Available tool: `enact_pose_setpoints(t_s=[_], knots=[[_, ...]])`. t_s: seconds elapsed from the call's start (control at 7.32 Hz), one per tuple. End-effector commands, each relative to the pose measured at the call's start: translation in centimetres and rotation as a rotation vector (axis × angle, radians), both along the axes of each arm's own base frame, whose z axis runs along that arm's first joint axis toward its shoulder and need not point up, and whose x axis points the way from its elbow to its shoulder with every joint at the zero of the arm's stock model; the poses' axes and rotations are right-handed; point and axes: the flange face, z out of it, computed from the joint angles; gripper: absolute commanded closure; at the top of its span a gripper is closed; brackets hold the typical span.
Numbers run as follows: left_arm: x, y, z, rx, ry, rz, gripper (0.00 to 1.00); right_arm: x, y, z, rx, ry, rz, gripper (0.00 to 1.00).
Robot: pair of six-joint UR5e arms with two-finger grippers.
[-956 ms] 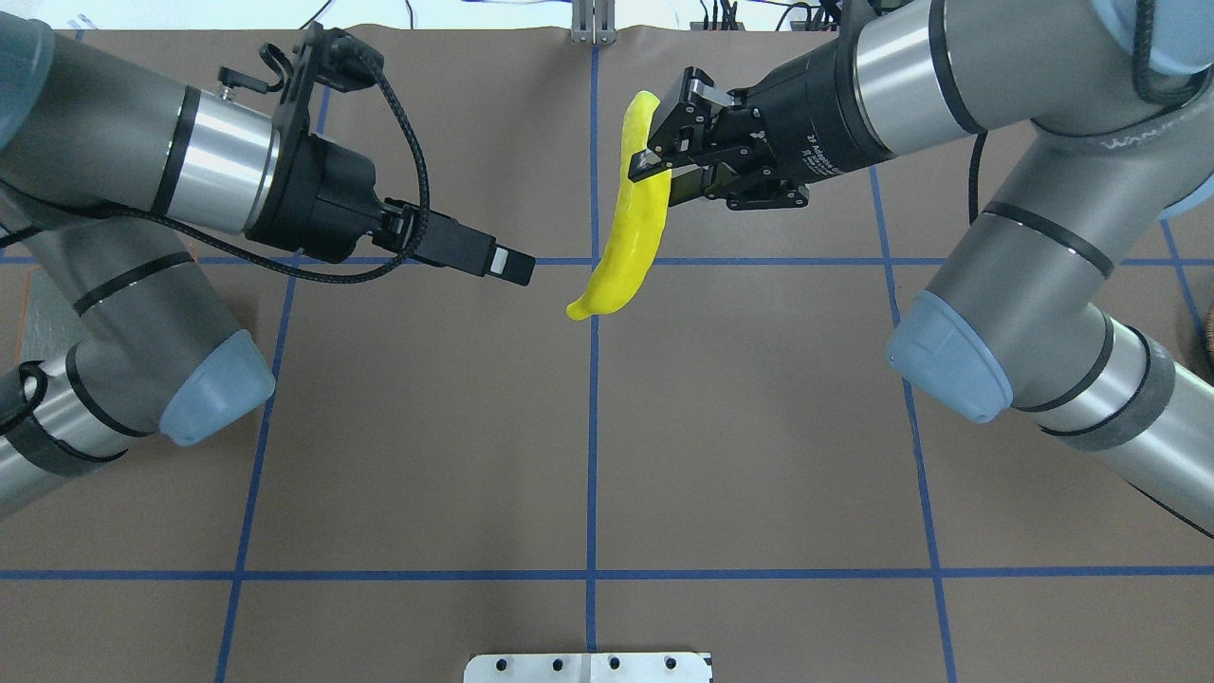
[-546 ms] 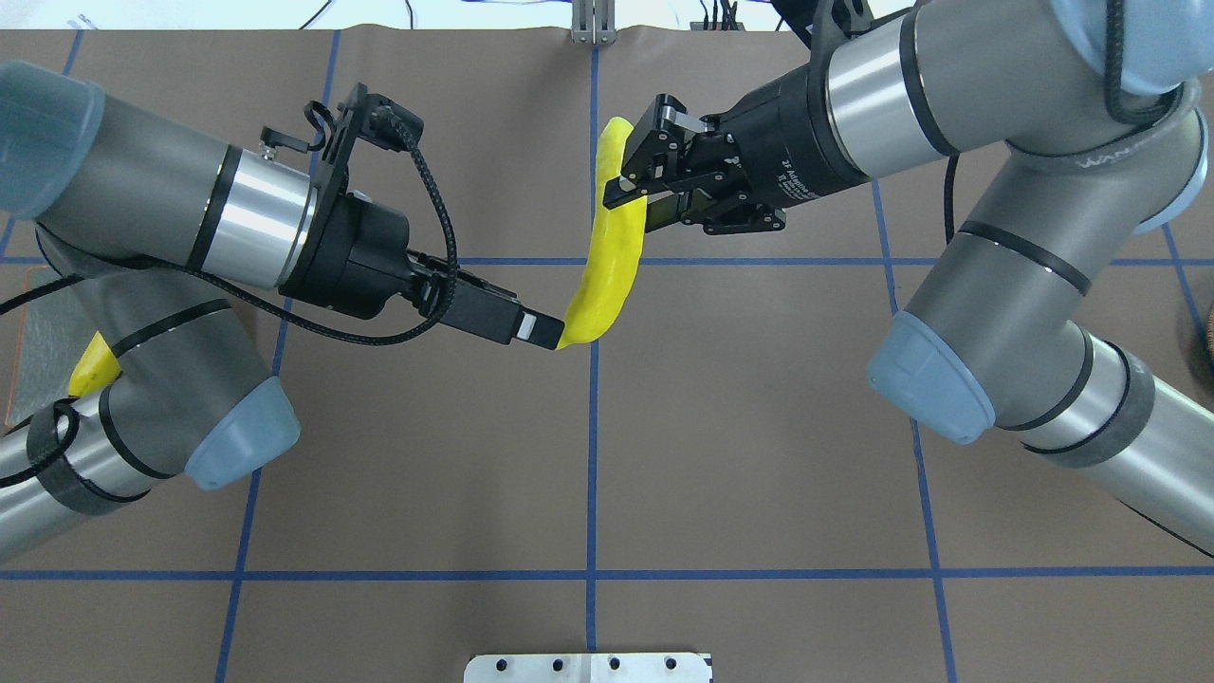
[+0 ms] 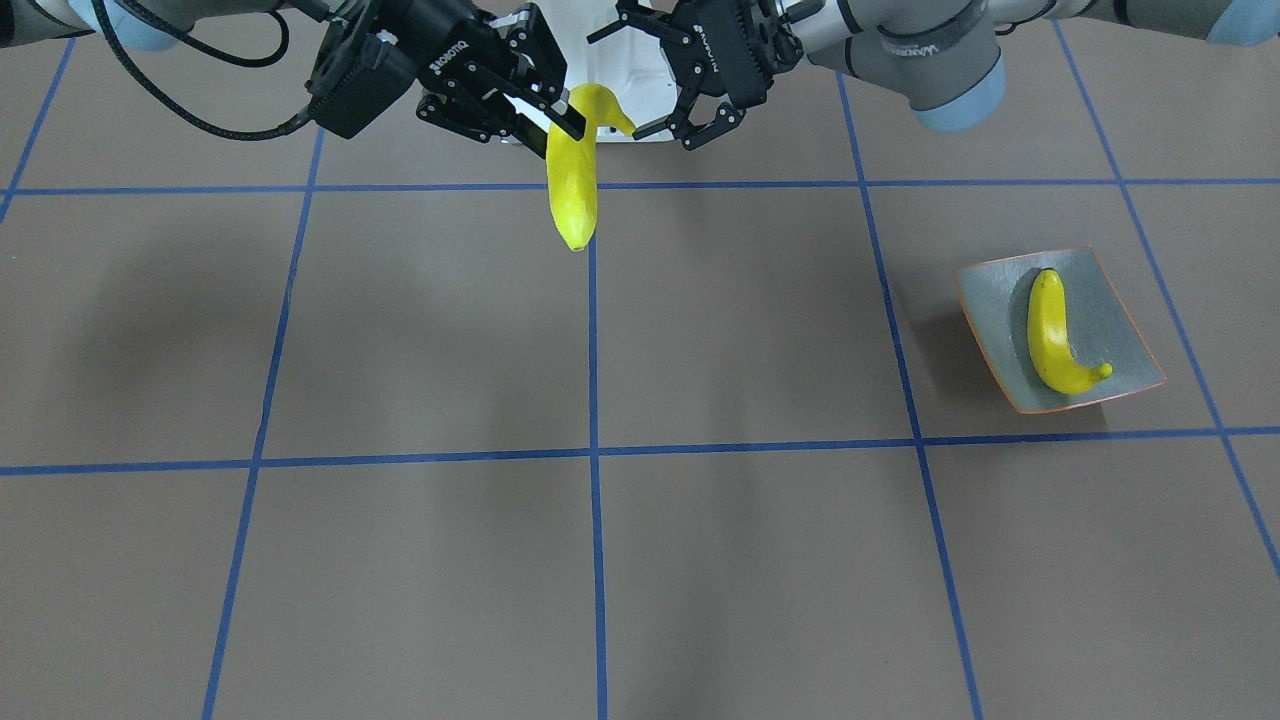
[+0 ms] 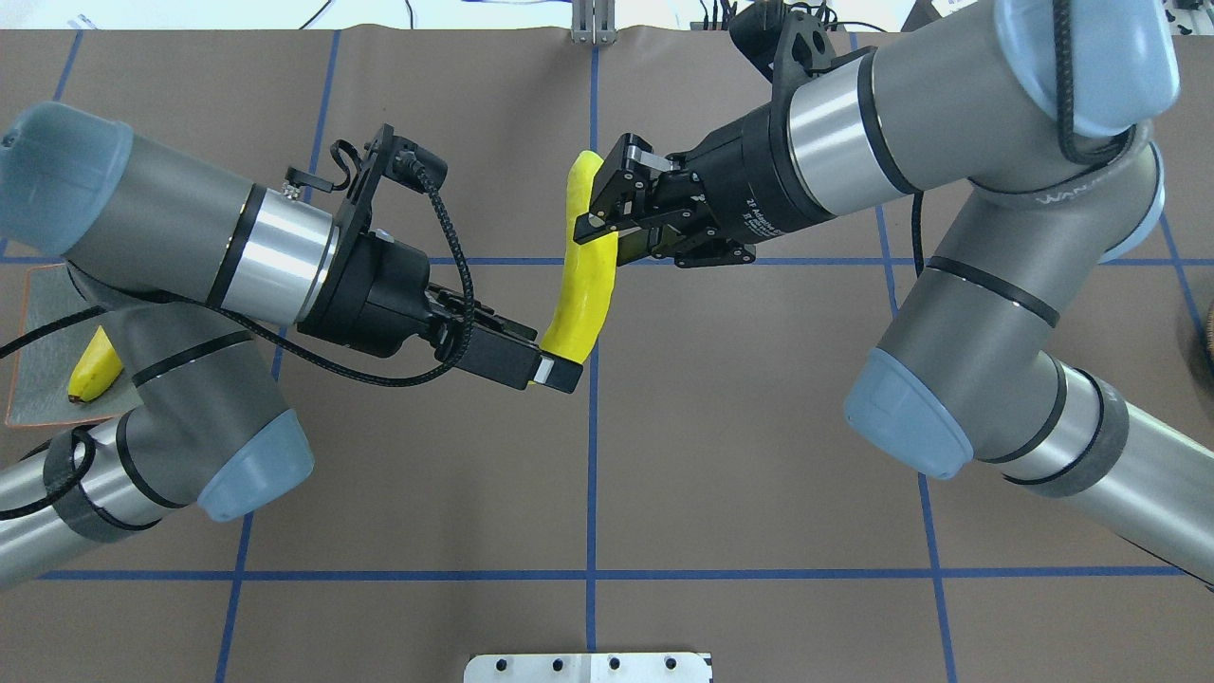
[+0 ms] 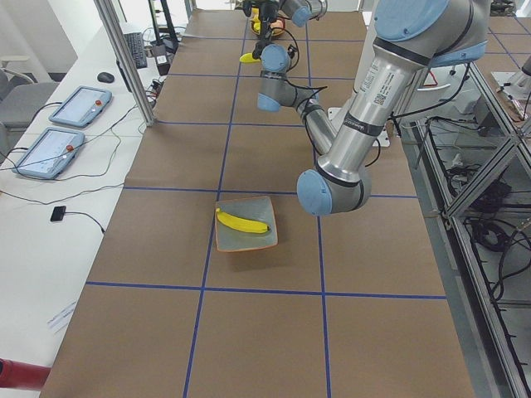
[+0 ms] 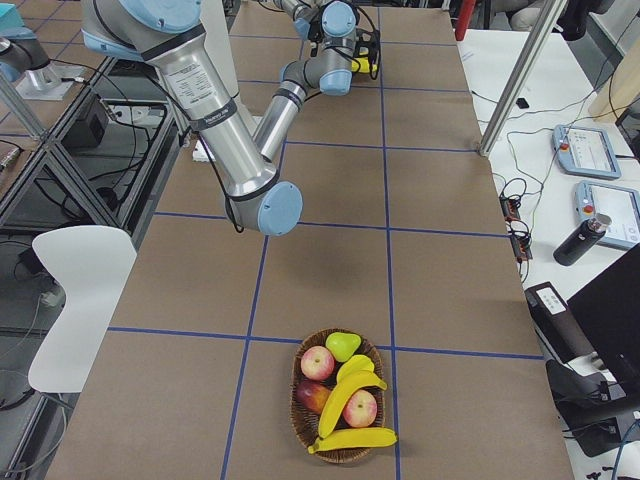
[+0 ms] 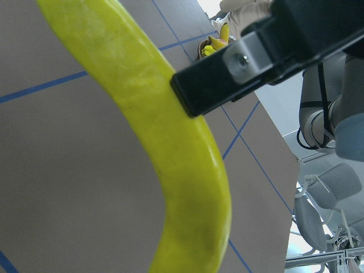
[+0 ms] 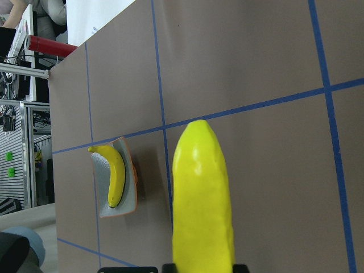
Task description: Transfer all bananas from basket to plate
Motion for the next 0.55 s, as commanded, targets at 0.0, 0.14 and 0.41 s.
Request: enact_pose_setpoints(t_s=[0.0,0.14,0.41], knots=[[0.05,0.12,-0.03,0.000,0.000,0.002,0.00,-1.12,1.23,-0.12,0.005,-0.003,-0.002,1.00],[0.12,0.27,-0.08,0.001,0.001,0.005,0.01,-1.16,1.62,-0.38,0.010,-0.009,-0.007,1.00],[0.29,0.35,-0.03,0.000,0.000,0.008,0.16,-1.10,2.08,-0.65,0.016,-0.016,-0.012,1.00]])
